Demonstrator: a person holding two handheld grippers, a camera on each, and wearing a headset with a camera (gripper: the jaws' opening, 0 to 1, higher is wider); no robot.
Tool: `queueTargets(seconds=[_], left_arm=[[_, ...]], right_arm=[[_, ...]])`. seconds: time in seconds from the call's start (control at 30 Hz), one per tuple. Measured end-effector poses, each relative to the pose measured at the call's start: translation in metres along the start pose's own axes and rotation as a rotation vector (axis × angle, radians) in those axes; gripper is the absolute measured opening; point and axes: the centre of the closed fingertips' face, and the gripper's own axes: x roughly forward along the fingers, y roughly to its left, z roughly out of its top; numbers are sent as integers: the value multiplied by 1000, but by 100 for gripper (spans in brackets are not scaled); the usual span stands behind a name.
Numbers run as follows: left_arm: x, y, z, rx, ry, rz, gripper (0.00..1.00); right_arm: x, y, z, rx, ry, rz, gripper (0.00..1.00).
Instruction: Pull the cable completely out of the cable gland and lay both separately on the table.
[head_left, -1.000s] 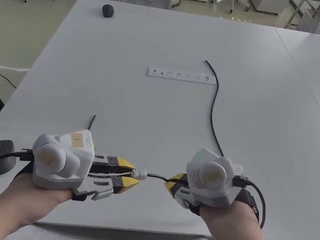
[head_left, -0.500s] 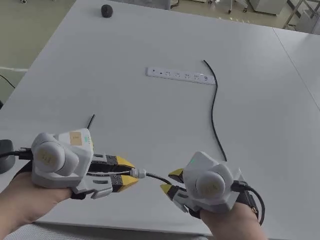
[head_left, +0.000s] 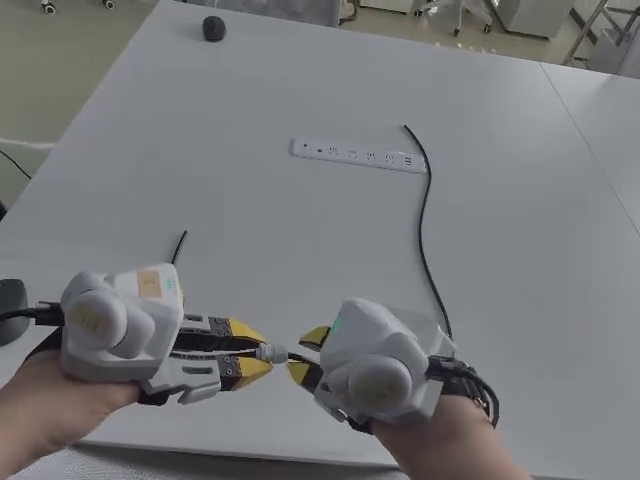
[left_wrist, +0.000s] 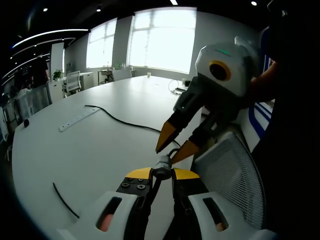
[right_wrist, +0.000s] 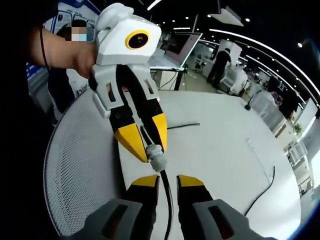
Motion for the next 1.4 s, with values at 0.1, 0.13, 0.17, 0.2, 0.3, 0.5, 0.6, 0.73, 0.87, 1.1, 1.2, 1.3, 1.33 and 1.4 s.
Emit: queueTargets(seconds=[0.1,0.13,0.17,0.2,0.3,0.5,0.6,0.73,0.87,1.1,1.2,1.3,1.33,1.4], left_arm=[[0,0,-2,1,3,5,16],[1,-1,-3,0,6,6,16],[1,-1,-4,-1,8,6,16],[1,-1,-4,-2,7,7,16],[1,-2,-5,-6,9,5,16],[0,-1,-4,-13,1,5,16],[1,1,0,-15,-6,3,16],[3,2,1,-5,1,-1,16],[5,3,2,-6,-3,-3,16],[4,5,5,-3,-5,-10,16],[5,5,6,1,-2,-15,16],[7,5,7,8,3,-18,16],[7,5,7,8,3,-19,16],[7,5,7,9,3,-20,16]], right_arm=[[0,5,4,-33,-18,24,8],[1,5,1,-59,1,21,7],[1,6,-1,-77,10,24,4],[2,10,-1,-79,12,43,1],[3,10,-2,-94,15,38,1],[3,7,0,-36,-2,21,0],[3,3,-1,-4,-6,13,0],[4,-1,-3,39,-1,9,0],[2,-5,-9,99,4,2,0],[-1,-16,-28,236,21,-29,0],[-1,-20,-37,294,30,-39,0],[-1,-24,-47,366,43,-48,0],[-1,-25,-51,399,47,-47,0],[-2,-26,-55,463,54,-42,0]])
